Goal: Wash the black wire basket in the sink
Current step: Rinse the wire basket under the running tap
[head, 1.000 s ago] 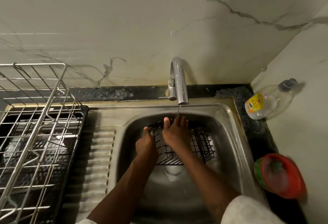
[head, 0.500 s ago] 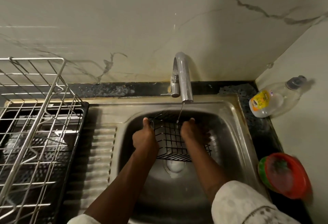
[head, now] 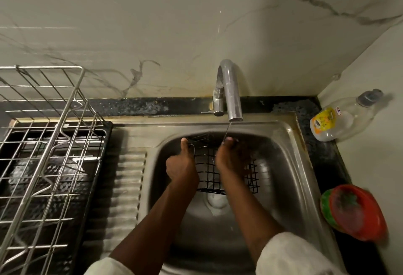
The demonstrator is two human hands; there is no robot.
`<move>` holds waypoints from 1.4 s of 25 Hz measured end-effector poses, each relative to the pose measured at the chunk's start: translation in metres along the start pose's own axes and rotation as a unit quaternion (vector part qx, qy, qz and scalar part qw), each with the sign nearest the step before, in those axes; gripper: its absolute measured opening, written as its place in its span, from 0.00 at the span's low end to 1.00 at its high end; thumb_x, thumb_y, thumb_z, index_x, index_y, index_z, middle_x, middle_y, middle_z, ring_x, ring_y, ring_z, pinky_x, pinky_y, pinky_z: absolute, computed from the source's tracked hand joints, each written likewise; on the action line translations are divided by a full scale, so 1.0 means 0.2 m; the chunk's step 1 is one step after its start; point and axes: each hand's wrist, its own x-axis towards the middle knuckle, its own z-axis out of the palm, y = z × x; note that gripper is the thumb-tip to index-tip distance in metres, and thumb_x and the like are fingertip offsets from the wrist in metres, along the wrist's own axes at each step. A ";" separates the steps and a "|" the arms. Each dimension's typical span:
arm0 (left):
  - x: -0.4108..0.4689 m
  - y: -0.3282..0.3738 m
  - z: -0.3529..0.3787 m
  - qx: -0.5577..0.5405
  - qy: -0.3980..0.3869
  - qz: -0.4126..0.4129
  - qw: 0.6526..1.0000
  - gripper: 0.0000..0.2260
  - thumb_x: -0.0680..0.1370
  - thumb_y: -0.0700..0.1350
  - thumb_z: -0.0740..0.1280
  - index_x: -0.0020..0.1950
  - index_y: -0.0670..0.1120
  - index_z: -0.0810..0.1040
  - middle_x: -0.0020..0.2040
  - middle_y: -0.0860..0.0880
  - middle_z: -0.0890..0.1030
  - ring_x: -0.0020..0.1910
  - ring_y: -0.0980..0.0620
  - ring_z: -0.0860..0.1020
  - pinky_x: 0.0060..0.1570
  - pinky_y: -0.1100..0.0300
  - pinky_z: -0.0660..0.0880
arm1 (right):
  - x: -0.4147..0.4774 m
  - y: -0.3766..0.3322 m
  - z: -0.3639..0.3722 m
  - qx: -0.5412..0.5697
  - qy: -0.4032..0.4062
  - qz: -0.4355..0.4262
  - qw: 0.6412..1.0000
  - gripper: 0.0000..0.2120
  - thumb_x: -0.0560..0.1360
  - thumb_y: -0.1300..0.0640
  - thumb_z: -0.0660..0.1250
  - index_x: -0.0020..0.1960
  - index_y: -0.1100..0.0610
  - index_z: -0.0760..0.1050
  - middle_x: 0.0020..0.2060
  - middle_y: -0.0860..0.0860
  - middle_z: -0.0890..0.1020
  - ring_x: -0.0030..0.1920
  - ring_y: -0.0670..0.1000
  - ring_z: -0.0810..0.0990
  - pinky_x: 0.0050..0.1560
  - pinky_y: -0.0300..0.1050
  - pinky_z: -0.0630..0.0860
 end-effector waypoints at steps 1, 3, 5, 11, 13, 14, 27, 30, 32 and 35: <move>0.01 0.00 -0.01 0.011 -0.002 0.004 1.000 0.35 0.74 0.68 0.67 0.62 0.36 0.77 0.55 0.41 0.81 0.53 0.40 0.79 0.46 0.53 0.71 | -0.13 -0.03 0.06 0.002 -0.016 -0.067 0.998 0.35 0.82 0.35 0.39 0.83 0.52 0.42 0.82 0.52 0.44 0.81 0.57 0.43 0.77 0.67 0.39; 0.02 -0.02 -0.02 0.010 -0.005 0.007 1.000 0.35 0.74 0.68 0.68 0.62 0.37 0.78 0.57 0.40 0.82 0.54 0.40 0.80 0.47 0.52 0.73 | -0.29 -0.01 0.12 -0.007 -0.019 -0.155 0.988 0.37 0.80 0.32 0.37 0.82 0.51 0.40 0.82 0.49 0.42 0.81 0.54 0.40 0.77 0.66 0.38; 0.02 -0.03 -0.02 -0.009 -0.003 -0.006 1.000 0.37 0.73 0.68 0.69 0.67 0.38 0.75 0.60 0.40 0.80 0.57 0.40 0.79 0.51 0.50 0.75 | -0.15 0.09 0.07 -0.019 0.019 -0.114 0.993 0.40 0.78 0.29 0.37 0.83 0.51 0.44 0.82 0.51 0.48 0.81 0.56 0.48 0.77 0.66 0.44; 0.02 -0.02 -0.01 -0.008 -0.004 -0.005 1.000 0.40 0.71 0.70 0.69 0.67 0.38 0.73 0.59 0.40 0.80 0.56 0.41 0.79 0.56 0.48 0.77 | 0.07 0.24 -0.02 0.044 0.040 0.079 0.995 0.38 0.81 0.33 0.39 0.82 0.56 0.52 0.80 0.57 0.57 0.79 0.58 0.57 0.78 0.64 0.48; 0.02 -0.01 -0.01 -0.003 -0.003 0.002 1.000 0.37 0.72 0.70 0.68 0.62 0.37 0.75 0.52 0.42 0.80 0.50 0.44 0.79 0.51 0.50 0.77 | -0.16 0.19 0.08 0.023 0.026 0.026 0.999 0.37 0.82 0.33 0.41 0.83 0.53 0.44 0.82 0.54 0.47 0.81 0.57 0.47 0.78 0.63 0.41; 0.01 -0.02 -0.02 0.002 -0.002 -0.001 1.000 0.35 0.72 0.70 0.68 0.58 0.38 0.75 0.47 0.44 0.79 0.47 0.46 0.78 0.48 0.51 0.76 | -0.24 0.19 0.12 0.010 0.022 -0.004 1.000 0.38 0.81 0.32 0.40 0.83 0.53 0.42 0.82 0.54 0.45 0.81 0.56 0.44 0.78 0.63 0.39; -0.03 -0.03 -0.05 0.011 -0.006 -0.007 1.000 0.35 0.75 0.69 0.65 0.58 0.37 0.79 0.52 0.39 0.82 0.51 0.40 0.80 0.47 0.51 0.76 | -0.30 -0.08 0.13 -0.029 -0.023 -0.085 0.996 0.38 0.81 0.33 0.42 0.82 0.55 0.40 0.82 0.56 0.42 0.81 0.59 0.41 0.77 0.63 0.37; -0.06 -0.05 -0.03 0.005 0.024 -0.021 0.999 0.37 0.72 0.72 0.65 0.60 0.38 0.77 0.53 0.40 0.81 0.52 0.40 0.80 0.53 0.46 0.79 | -0.01 -0.09 0.05 -0.061 -0.011 0.011 0.998 0.41 0.78 0.31 0.41 0.82 0.56 0.44 0.81 0.58 0.46 0.80 0.62 0.48 0.78 0.68 0.44; -0.08 -0.04 -0.01 -0.001 0.021 -0.011 1.000 0.38 0.73 0.71 0.65 0.61 0.37 0.76 0.56 0.38 0.80 0.54 0.39 0.79 0.54 0.48 0.78 | 0.20 -0.03 0.00 -0.062 -0.007 0.073 0.995 0.43 0.76 0.32 0.41 0.81 0.58 0.56 0.79 0.62 0.57 0.78 0.64 0.58 0.76 0.68 0.53; -0.06 -0.03 0.00 -0.005 0.011 -0.007 1.000 0.35 0.75 0.68 0.66 0.61 0.37 0.76 0.56 0.40 0.80 0.51 0.43 0.78 0.47 0.53 0.71 | 0.22 -0.02 -0.01 -0.015 0.012 0.089 0.996 0.39 0.79 0.35 0.42 0.81 0.58 0.53 0.80 0.61 0.55 0.79 0.63 0.55 0.78 0.67 0.48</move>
